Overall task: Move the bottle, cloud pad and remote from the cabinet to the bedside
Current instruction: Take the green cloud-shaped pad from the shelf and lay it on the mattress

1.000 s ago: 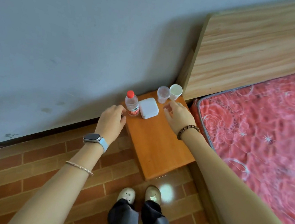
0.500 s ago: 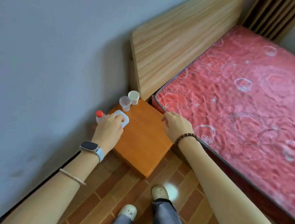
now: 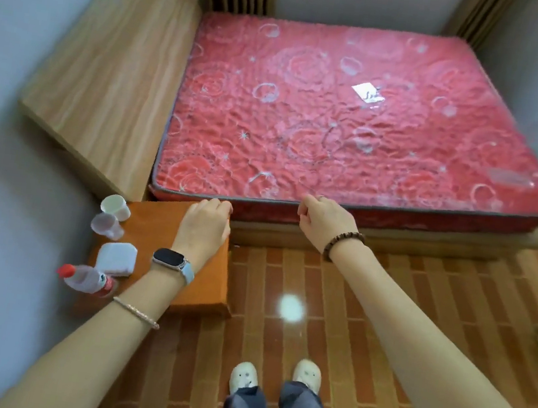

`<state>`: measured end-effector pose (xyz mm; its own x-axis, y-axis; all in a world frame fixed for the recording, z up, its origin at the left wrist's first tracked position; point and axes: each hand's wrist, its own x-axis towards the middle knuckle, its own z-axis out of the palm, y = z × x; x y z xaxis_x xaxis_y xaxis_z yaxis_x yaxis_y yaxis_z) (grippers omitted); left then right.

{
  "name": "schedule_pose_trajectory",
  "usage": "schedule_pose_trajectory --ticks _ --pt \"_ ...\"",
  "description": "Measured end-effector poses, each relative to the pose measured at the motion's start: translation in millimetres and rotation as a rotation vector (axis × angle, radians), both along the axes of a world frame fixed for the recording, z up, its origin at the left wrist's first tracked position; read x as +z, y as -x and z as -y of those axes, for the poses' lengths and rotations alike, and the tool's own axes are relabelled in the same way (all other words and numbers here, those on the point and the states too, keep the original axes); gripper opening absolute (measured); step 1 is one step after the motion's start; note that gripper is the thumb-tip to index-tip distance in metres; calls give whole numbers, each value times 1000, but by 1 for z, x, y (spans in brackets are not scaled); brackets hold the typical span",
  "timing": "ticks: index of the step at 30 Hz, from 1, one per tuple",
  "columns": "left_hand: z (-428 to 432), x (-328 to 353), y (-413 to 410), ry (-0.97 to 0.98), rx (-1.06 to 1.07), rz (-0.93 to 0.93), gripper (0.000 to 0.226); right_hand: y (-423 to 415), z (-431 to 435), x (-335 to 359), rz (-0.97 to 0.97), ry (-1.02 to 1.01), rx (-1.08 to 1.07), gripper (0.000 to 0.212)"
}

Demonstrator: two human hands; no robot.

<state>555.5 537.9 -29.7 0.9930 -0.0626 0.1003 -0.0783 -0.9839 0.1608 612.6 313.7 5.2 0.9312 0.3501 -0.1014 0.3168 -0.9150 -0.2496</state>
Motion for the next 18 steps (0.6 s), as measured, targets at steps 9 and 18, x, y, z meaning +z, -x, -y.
schedule_pose_trajectory --ticks 9,18 --pt "184 19 -28 76 -431 38 15 87 187 19 58 1 -457 17" --pt "368 34 40 65 -737 97 7 223 341 24 83 19 -774 12"
